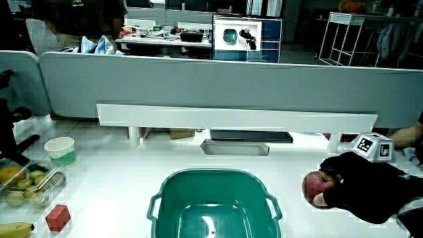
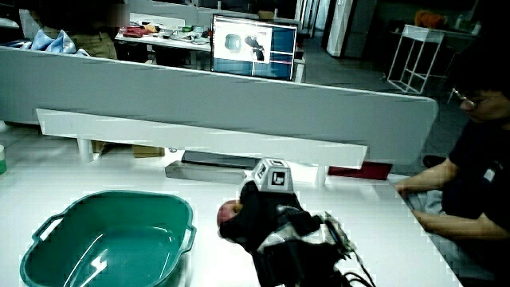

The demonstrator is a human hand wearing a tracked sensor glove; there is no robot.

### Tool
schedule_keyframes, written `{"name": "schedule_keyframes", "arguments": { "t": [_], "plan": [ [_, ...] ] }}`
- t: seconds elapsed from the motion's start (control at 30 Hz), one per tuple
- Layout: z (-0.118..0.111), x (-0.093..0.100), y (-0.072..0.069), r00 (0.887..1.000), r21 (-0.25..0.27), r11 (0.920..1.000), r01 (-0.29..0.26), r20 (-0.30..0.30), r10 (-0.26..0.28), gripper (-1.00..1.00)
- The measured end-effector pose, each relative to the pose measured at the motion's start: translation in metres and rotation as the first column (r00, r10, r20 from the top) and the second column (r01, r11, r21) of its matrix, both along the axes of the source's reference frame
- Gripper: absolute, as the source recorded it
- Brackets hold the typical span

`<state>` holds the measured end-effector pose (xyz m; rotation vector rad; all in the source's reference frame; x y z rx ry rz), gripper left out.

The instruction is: Place apple on desk

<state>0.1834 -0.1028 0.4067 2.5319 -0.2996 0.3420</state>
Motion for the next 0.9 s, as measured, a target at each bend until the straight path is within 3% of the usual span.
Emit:
{"name": "schedule_keyframes", "arguments": {
  "t": [0.2,0.37,0.8,0.87,0.9],
  "plan": [
    [0.025,0.023,0.001,0.997,-0.04,0.9982,-0.045,-0.064,0.042,0.0],
    [0.041,0.032,0.005,0.995,-0.064,0.9955,-0.069,-0.081,0.064,0.0],
    [0.062,0.024,0.014,0.992,-0.087,0.9953,-0.042,-0.124,0.031,0.0],
    [0.066,0.024,0.016,0.993,-0.118,0.9918,-0.049,-0.11,0.036,0.0],
    [0.07,0.026,0.017,0.99,-0.115,0.992,-0.051,-0.135,0.035,0.0]
  ]
}}
